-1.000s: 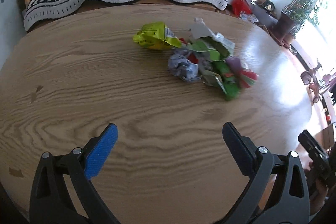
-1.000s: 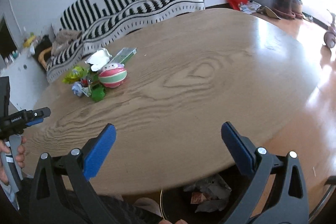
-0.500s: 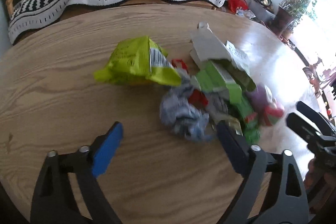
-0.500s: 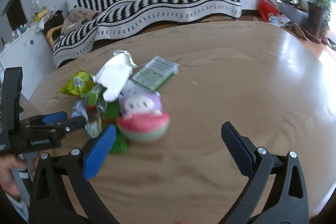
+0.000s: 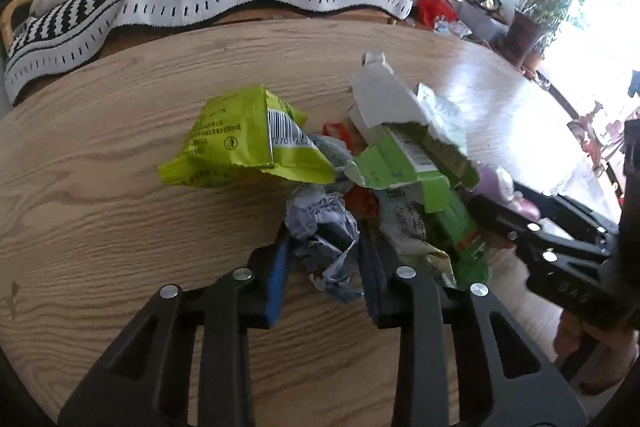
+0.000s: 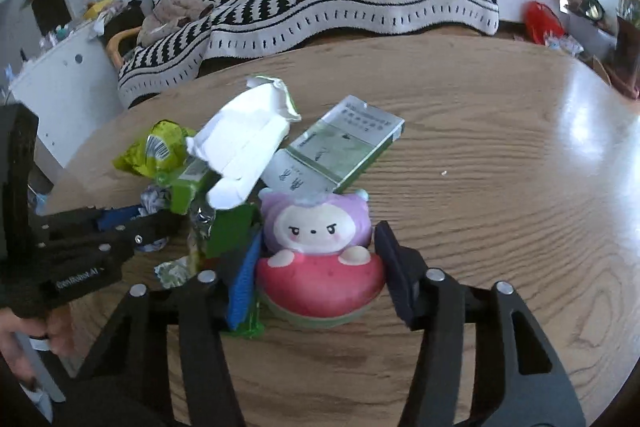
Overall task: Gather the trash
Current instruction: 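Grasp the crumpled grey paper with the left gripper while the right grasps the plush toy, then lift the crumpled paper and plush toy off the table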
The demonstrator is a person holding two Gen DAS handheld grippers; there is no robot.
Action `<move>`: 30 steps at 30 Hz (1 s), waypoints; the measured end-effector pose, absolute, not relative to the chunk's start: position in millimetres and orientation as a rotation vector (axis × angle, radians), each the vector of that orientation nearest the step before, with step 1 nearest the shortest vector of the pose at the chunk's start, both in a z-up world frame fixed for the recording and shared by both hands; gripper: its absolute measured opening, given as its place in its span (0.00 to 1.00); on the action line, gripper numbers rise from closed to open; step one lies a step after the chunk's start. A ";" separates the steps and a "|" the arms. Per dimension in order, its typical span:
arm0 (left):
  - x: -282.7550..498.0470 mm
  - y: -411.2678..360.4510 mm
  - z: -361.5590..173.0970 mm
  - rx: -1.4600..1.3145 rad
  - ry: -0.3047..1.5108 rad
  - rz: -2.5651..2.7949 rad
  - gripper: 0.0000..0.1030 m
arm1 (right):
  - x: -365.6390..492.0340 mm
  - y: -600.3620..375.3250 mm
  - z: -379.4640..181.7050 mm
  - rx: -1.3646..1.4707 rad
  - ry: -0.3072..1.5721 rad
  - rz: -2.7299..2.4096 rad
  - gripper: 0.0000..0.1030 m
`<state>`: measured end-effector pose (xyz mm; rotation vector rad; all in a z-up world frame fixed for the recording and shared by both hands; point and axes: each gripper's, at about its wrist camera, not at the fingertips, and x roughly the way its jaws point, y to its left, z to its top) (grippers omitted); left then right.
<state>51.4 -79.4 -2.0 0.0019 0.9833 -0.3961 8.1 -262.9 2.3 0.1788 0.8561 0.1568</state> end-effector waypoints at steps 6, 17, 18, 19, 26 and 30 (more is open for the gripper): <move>37.3 -71.1 16.5 -0.025 0.954 -0.407 0.29 | -14.6 -272.8 18.5 0.186 0.761 0.115 0.48; 9.4 -47.1 49.6 -0.058 0.865 -0.380 0.29 | -32.1 -267.9 26.1 0.184 0.763 0.114 0.48; 7.0 -44.1 49.3 -0.056 0.864 -0.371 0.29 | -33.3 -265.9 27.0 0.185 0.763 0.117 0.48; 5.0 -40.7 48.1 -0.056 0.867 -0.361 0.29 | -35.7 -265.1 28.1 0.187 0.761 0.119 0.48; 0.1 -18.3 41.1 -0.107 0.896 -0.313 0.29 | -51.0 -270.5 23.5 0.190 0.780 0.103 0.48; -0.1 -8.6 39.2 -0.121 0.910 -0.303 0.29 | -54.9 -266.3 15.0 0.167 0.819 0.094 0.48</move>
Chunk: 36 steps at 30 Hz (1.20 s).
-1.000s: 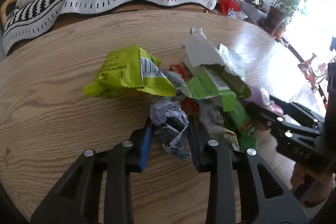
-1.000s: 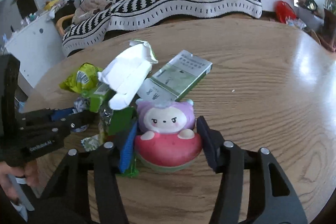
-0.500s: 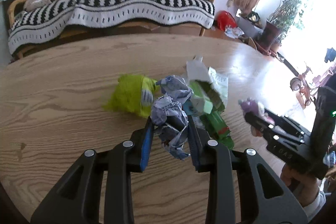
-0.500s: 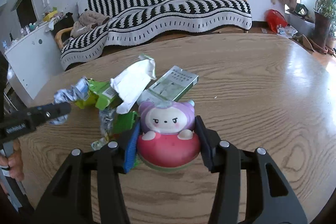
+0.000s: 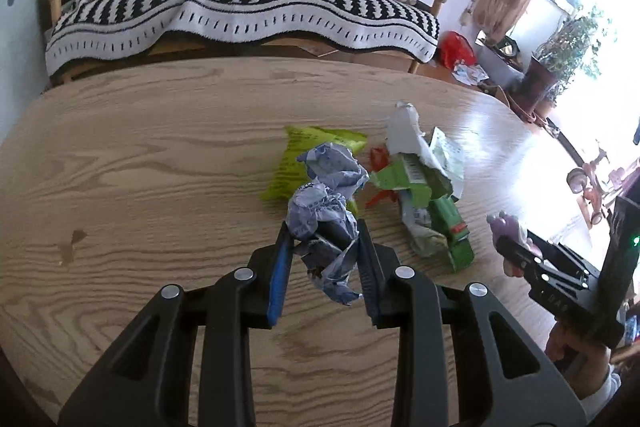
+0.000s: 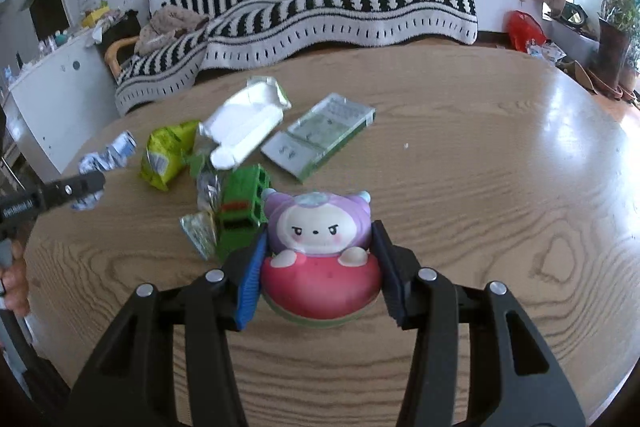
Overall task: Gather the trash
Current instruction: 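Lift the crumpled paper and plush toy off the table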
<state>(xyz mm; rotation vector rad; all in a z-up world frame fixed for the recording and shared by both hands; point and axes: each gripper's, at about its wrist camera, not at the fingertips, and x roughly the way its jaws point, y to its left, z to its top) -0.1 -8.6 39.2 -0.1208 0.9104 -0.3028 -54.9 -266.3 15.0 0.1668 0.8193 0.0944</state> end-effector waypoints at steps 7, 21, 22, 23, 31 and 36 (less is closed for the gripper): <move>-0.3 4.8 33.7 -0.132 0.934 -0.317 0.29 | -59.2 -259.2 12.6 0.192 0.823 0.076 0.48; -0.9 6.2 32.7 -0.127 0.938 -0.329 0.29 | -58.2 -250.0 11.6 0.208 0.832 0.081 0.49; -0.9 6.1 32.3 -0.126 0.940 -0.328 0.29 | -58.5 -251.0 11.2 0.210 0.832 0.079 0.49; -0.8 5.9 31.7 -0.125 0.941 -0.328 0.29 | -58.7 -252.5 10.5 0.212 0.833 0.075 0.49; -0.1 3.1 31.0 -0.116 0.948 -0.329 0.29 | -60.0 -257.6 5.1 0.228 0.842 0.068 0.49; 0.7 3.8 30.0 -0.113 0.953 -0.328 0.29 | -60.4 -258.9 3.9 0.230 0.839 0.067 0.49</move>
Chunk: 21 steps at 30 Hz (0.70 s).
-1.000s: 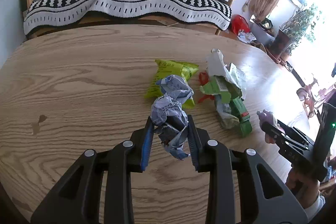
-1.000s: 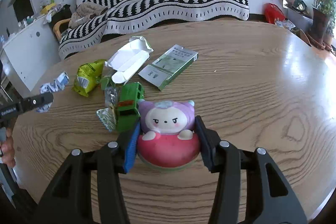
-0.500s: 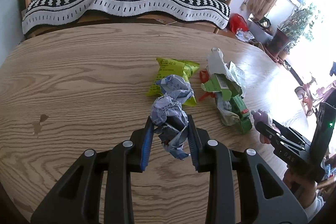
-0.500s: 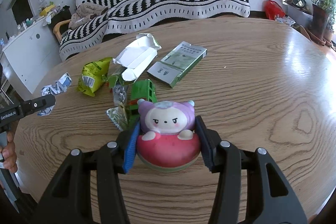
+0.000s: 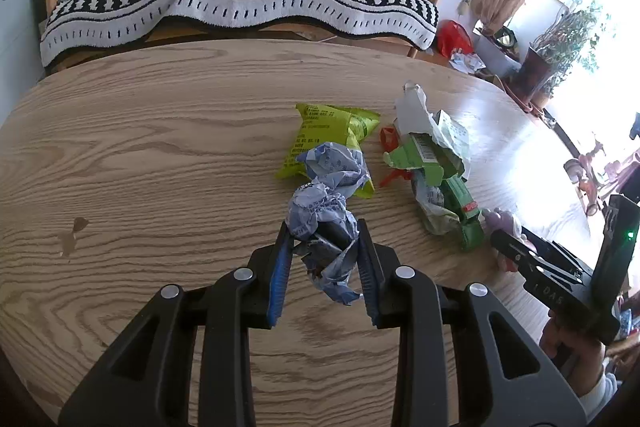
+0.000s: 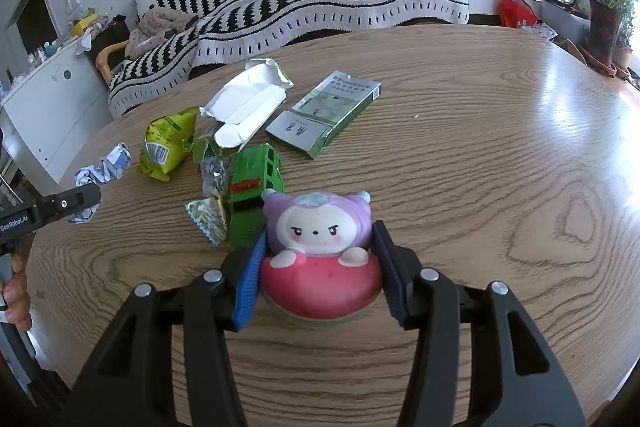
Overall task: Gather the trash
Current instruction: 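Lift the crumpled paper and plush toy off the table, then carry the paper and plush toy over the bin and open both grippers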
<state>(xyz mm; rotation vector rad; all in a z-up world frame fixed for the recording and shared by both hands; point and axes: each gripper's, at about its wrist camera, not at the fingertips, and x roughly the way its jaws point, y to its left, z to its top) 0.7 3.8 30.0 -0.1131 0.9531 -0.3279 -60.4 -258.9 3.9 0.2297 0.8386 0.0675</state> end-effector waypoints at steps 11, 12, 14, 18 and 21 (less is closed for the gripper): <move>-7.8 1.8 43.1 -0.103 0.913 -0.346 0.29 | -71.0 -270.0 39.9 0.235 0.762 0.032 0.49; -13.0 -4.8 47.5 -0.094 0.902 -0.361 0.29 | -75.8 -273.0 45.4 0.234 0.751 0.026 0.49; -26.2 -19.2 53.9 -0.084 0.891 -0.398 0.29 | -90.1 -282.2 57.9 0.237 0.728 0.012 0.49; -66.8 -66.9 62.7 -0.074 0.902 -0.534 0.29 | -128.8 -309.5 76.4 0.238 0.695 -0.035 0.49; -109.4 -120.4 63.3 -0.034 0.941 -0.680 0.29 | -170.7 -343.4 83.9 0.255 0.684 -0.097 0.50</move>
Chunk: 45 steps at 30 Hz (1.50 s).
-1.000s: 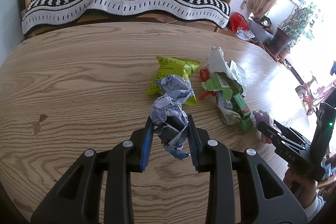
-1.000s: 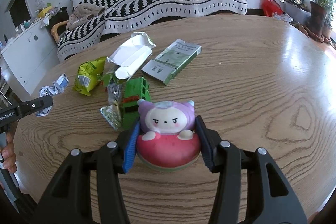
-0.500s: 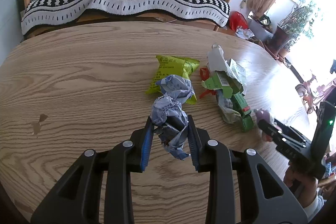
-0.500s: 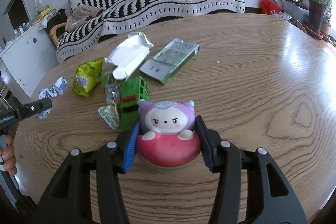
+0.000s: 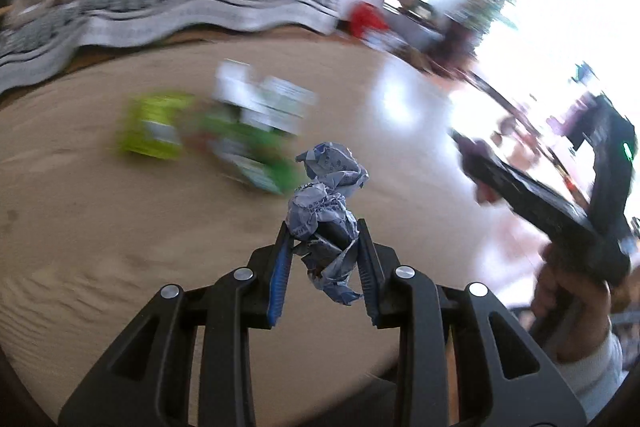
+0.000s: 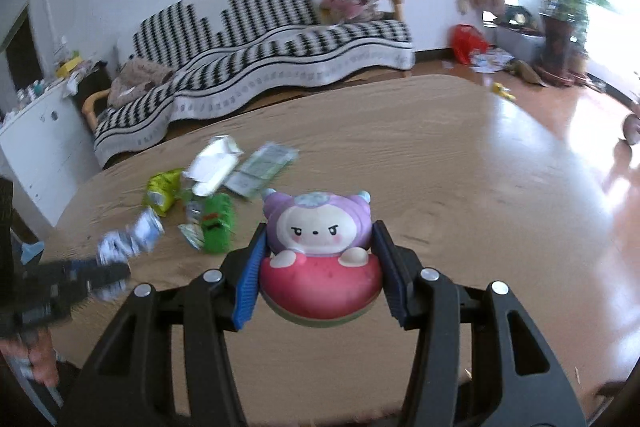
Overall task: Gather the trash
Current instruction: 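Carry the paper and plush toy over the bin and open both grippers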
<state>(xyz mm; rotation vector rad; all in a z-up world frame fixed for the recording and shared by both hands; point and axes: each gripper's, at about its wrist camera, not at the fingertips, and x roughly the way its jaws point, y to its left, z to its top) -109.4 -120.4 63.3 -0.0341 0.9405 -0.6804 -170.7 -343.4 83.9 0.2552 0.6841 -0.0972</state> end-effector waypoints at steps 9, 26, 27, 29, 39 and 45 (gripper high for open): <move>-209.6 -245.6 18.2 0.115 1.132 -0.971 0.29 | -297.6 -425.4 66.7 0.399 0.705 -0.249 0.50; -227.4 -301.0 -72.7 0.250 1.373 -0.947 0.29 | -327.9 -435.9 -52.3 0.690 0.944 -0.221 0.48; -226.9 -300.4 -72.4 0.245 1.374 -0.948 0.29 | -327.6 -436.6 -52.0 0.692 0.943 -0.220 0.48; -228.0 -298.8 -71.2 0.242 1.370 -0.961 0.30 | -323.8 -436.3 -51.8 0.699 0.947 -0.211 0.50; -224.4 -279.4 -42.8 0.212 1.277 -0.870 0.94 | -325.6 -454.1 -34.6 0.694 0.887 -0.276 0.94; -208.5 -242.4 14.8 0.118 1.081 -0.778 0.94 | -321.8 -448.2 -10.0 0.592 0.799 -0.308 0.94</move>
